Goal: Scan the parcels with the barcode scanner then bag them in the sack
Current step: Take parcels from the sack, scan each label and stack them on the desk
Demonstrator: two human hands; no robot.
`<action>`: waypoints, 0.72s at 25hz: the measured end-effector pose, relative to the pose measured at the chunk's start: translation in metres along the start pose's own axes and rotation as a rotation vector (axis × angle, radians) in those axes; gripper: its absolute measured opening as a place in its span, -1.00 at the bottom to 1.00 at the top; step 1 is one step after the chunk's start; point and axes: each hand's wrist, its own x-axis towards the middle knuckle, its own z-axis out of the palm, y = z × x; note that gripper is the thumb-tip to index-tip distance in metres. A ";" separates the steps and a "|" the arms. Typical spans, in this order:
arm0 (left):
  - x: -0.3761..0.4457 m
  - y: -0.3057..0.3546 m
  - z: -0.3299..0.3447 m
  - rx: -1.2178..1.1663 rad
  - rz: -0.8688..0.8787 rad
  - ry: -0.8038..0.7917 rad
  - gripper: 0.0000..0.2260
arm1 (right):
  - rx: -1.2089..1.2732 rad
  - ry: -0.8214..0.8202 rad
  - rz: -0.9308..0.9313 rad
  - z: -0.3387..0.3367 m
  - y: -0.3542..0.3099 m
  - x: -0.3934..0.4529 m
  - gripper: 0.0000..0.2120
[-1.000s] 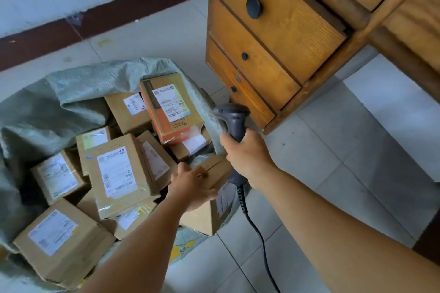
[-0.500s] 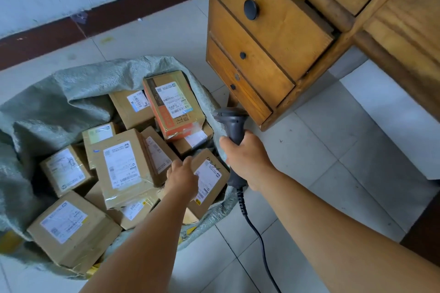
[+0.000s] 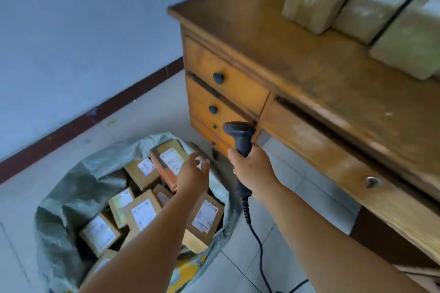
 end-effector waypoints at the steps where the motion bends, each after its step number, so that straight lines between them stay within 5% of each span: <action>1: -0.011 0.024 -0.009 -0.003 0.042 -0.018 -0.58 | 0.010 0.033 -0.009 -0.015 -0.017 -0.011 -0.78; 8: -0.090 0.186 -0.031 -0.014 0.365 -0.128 -0.59 | 0.106 0.281 -0.044 -0.139 -0.097 -0.092 -0.78; 18: -0.202 0.366 0.085 -0.022 0.588 -0.310 -0.56 | 0.254 0.568 -0.036 -0.349 -0.120 -0.168 -0.70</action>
